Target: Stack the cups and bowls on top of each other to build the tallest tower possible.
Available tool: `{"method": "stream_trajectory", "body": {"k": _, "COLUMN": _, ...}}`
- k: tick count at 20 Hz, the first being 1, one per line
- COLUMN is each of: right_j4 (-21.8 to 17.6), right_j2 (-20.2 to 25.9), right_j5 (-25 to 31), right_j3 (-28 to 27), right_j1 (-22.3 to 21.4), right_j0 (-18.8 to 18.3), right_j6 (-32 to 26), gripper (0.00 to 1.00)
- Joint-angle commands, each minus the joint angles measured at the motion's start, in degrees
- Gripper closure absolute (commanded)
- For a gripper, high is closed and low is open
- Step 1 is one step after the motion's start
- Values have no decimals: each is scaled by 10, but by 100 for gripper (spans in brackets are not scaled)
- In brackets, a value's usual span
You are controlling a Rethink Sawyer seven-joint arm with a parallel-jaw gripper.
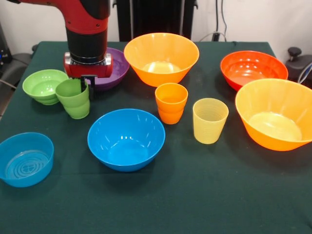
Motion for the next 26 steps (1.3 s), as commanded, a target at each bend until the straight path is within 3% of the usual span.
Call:
{"method": "stream_trajectory", "body": {"k": 1, "right_j4": -48, "right_j2": 18, "right_j5": -12, "right_j3": 9, "right_j1": 13, "right_j0": 15, "right_j6": -33, "gripper": 100}}
{"method": "stream_trajectory", "body": {"k": 7, "right_j4": -46, "right_j2": 21, "right_j5": -18, "right_j3": 5, "right_j1": 15, "right_j0": 18, "right_j6": -28, "gripper": 100}}
{"method": "stream_trajectory", "body": {"k": 11, "right_j4": -16, "right_j2": 38, "right_j5": 24, "right_j3": 6, "right_j1": -23, "right_j0": 30, "right_j6": -31, "gripper": 100}}
{"method": "stream_trajectory", "body": {"k": 18, "right_j4": 37, "right_j2": 33, "right_j5": 124, "right_j3": -9, "right_j1": -97, "right_j0": 81, "right_j6": -12, "gripper": 100}}
{"method": "stream_trajectory", "body": {"k": 22, "right_j4": 47, "right_j2": 16, "right_j5": 155, "right_j3": -17, "right_j1": -113, "right_j0": 114, "right_j6": 12, "gripper": 100}}
{"method": "stream_trajectory", "body": {"k": 26, "right_j4": 52, "right_j2": 5, "right_j5": 152, "right_j3": -7, "right_j1": -121, "right_j0": 139, "right_j6": 37, "gripper": 100}}
